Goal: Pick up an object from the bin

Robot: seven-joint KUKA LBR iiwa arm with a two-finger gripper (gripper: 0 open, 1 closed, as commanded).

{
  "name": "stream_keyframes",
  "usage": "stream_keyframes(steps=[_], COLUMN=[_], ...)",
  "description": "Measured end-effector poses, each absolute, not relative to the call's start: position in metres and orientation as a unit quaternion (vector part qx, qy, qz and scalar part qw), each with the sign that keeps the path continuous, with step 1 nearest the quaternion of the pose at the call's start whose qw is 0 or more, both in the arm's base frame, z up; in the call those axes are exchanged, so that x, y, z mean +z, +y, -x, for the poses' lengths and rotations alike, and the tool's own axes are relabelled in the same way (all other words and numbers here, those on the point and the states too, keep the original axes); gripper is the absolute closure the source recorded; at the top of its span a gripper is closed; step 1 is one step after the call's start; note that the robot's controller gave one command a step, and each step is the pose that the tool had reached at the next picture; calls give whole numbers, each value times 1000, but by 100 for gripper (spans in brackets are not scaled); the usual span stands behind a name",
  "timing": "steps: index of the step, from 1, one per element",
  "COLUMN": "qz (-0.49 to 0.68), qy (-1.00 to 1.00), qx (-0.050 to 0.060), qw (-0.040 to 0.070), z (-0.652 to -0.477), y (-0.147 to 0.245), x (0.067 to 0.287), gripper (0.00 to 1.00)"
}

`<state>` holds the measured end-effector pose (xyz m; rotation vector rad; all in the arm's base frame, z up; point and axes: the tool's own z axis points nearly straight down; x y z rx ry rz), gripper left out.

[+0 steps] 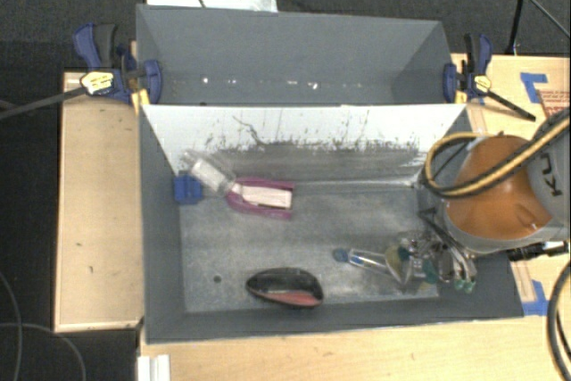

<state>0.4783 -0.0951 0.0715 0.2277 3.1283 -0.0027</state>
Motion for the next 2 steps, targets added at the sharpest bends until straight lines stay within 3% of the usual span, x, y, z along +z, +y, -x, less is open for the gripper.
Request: stream_keyframes(steps=[1, 2], qz=[-66, 112], qy=[998, 994], qx=[-1, -2], qw=[6, 5], z=[-490, -498], y=[-114, -132], x=[196, 263], gripper=[100, 100])
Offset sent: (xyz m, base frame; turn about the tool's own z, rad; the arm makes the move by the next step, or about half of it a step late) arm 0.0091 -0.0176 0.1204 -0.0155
